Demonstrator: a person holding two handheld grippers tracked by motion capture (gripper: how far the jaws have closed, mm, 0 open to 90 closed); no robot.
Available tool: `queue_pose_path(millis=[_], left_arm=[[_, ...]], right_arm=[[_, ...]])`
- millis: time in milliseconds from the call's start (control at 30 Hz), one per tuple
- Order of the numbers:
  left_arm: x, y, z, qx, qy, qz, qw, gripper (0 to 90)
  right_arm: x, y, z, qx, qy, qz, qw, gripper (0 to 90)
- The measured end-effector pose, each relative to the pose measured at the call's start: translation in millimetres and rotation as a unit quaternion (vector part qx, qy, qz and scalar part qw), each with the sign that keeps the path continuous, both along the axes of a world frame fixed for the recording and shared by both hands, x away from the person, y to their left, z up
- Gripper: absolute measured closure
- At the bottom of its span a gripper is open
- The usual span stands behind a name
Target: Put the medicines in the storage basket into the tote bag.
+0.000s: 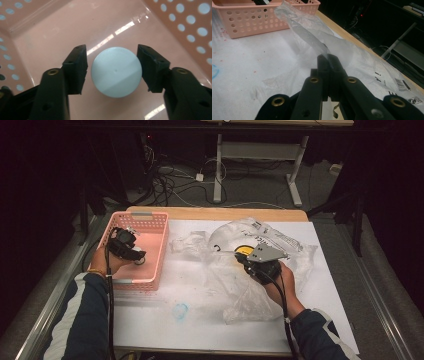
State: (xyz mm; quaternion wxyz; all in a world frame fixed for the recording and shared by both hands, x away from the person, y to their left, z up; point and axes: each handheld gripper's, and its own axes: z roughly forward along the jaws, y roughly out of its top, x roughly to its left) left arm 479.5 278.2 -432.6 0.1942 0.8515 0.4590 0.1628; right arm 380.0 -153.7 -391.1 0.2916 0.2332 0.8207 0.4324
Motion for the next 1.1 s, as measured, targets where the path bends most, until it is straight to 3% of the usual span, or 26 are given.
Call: queue_pose_path(millis=[33, 467, 600, 733, 833, 933, 1100], left_arm=[[0.6, 0.5, -0.1, 0.000, 0.001, 0.001, 1.0000, 47.1], [0.6, -1.8, -2.6, 0.013, 0.005, -0.003, 0.9999, 47.8], [0.6, -1.9, -1.2, 0.023, -0.003, 0.002, 0.9997, 48.1], [-0.2, -0.9, 2.7, 0.024, -0.030, 0.000, 0.9993, 48.1], [-3.2, -0.7, 8.4, 0.015, -0.070, 0.005, 0.9974, 48.1], [-7.6, 1.3, 14.8, -0.009, -0.114, 0.011, 0.9934, 48.2], [-14.8, 1.0, 24.1, -0.050, -0.175, 0.014, 0.9831, 48.1]], right_arm=[[-0.1, -0.2, -0.5, 0.000, 0.000, -0.001, 1.0000, 90.0], [-1.7, -1.3, -2.4, 0.004, 0.009, 0.001, 1.0000, 90.0], [-1.0, -1.7, -1.7, 0.008, 0.009, 0.001, 0.9999, 90.0], [0.4, -2.7, 0.3, 0.010, 0.004, -0.002, 0.9999, 90.0], [0.3, -3.7, 4.1, 0.013, -0.002, -0.006, 0.9999, 90.0], [0.0, -4.7, 8.2, 0.018, -0.005, -0.010, 0.9998, 90.0], [0.8, -4.6, 18.2, 0.028, -0.014, -0.014, 0.9994, 90.0]])
